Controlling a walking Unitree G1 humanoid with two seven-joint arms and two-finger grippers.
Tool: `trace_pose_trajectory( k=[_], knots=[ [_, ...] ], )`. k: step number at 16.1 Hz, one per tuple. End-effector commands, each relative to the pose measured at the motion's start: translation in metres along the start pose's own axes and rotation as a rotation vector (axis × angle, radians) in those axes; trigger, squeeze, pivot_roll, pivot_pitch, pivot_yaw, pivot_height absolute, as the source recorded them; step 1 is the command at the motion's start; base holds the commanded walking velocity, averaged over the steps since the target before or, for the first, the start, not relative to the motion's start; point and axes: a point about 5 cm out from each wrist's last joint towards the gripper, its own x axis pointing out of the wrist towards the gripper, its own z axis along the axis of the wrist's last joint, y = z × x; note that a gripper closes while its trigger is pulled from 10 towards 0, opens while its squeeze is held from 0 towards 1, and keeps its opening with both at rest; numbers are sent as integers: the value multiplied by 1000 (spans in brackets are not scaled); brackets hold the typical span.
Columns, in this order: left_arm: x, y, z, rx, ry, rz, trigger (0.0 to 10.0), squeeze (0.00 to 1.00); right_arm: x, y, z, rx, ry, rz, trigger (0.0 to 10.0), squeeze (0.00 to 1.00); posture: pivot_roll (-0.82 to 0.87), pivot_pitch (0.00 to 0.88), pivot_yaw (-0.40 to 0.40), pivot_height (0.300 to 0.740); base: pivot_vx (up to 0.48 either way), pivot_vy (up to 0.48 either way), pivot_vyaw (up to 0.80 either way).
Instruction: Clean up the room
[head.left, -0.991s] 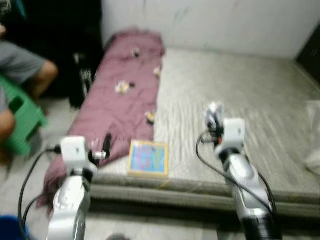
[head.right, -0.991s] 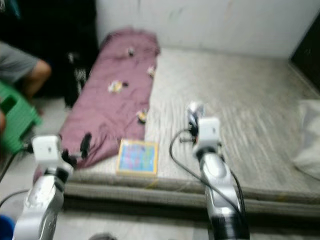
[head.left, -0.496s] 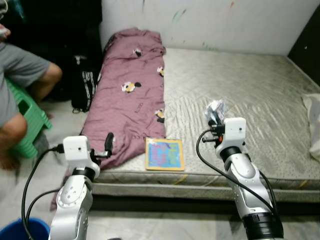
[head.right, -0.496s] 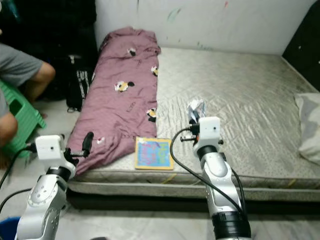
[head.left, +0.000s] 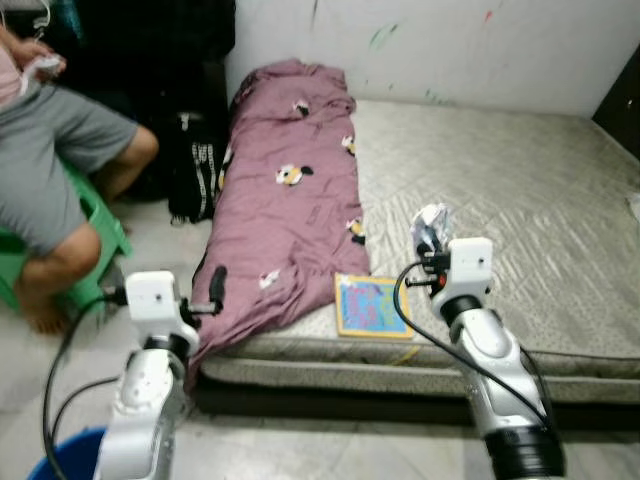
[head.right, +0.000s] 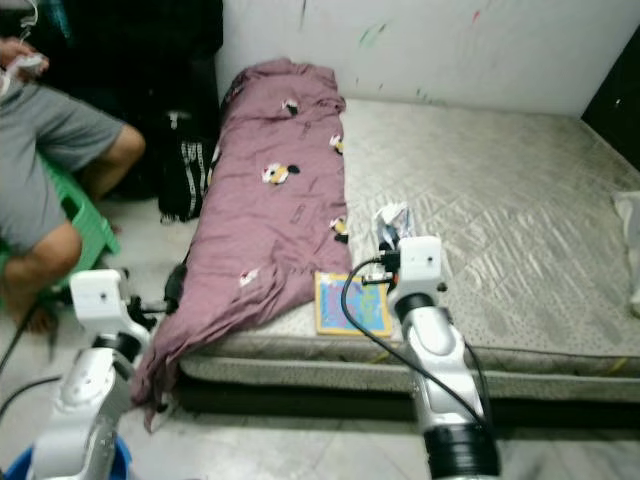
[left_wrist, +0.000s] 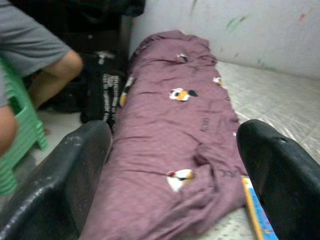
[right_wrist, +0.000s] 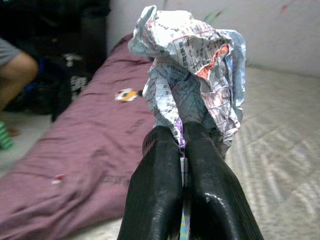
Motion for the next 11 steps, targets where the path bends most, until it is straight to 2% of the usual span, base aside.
trace_pose_trajectory(
  k=[1, 2, 11],
  knots=[
    [0, 1, 2, 7, -9, 6, 10000, 0, 2, -1, 4, -12, -9, 1, 10000, 0, -38, 0, -77, 740, 0, 0, 0],
    [0, 1, 2, 10, -9, 9, 10000, 0, 2, 0, 4, -15, -9, 7, 10000, 0, -38, 0, -76, 740, 0, 0, 0],
    [1, 0, 2, 31, -12, 6, 10000, 0, 2, 1, 4, -17, -13, 17, 10000, 0, -36, 0, -75, 740, 0, 0, 800]
  ],
)
